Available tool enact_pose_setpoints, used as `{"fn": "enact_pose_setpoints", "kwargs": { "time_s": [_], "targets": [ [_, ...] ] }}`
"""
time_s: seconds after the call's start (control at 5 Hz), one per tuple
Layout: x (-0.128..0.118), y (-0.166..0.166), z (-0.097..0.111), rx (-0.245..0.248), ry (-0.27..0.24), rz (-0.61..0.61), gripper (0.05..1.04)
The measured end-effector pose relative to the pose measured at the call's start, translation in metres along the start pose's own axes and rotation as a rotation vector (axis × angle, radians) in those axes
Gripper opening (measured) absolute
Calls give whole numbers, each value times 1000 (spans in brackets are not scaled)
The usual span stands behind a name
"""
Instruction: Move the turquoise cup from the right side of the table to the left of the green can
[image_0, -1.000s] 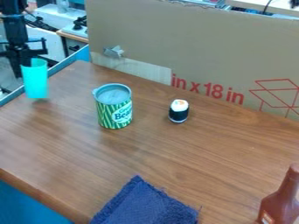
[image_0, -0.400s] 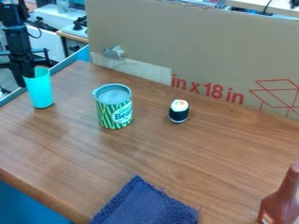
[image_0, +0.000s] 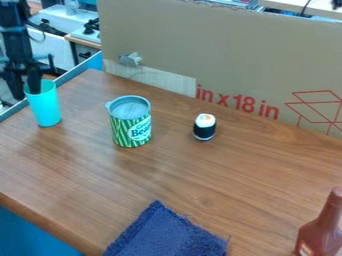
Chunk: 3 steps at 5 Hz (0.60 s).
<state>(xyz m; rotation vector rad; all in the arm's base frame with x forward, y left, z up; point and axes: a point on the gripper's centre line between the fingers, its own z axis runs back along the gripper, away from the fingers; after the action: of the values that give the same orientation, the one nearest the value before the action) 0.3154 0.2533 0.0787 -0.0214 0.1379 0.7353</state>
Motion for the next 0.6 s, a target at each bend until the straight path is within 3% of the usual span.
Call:
{"fn": "enact_pose_setpoints", "kwargs": {
  "time_s": [0.2,0.4,0.6],
  "targets": [
    [-13,1,52,-11,-110,10,796],
    [-29,-6,76,-6,-140,-27,1000],
    [-56,-51,91,6,-135,-216,1002]
  ]
}}
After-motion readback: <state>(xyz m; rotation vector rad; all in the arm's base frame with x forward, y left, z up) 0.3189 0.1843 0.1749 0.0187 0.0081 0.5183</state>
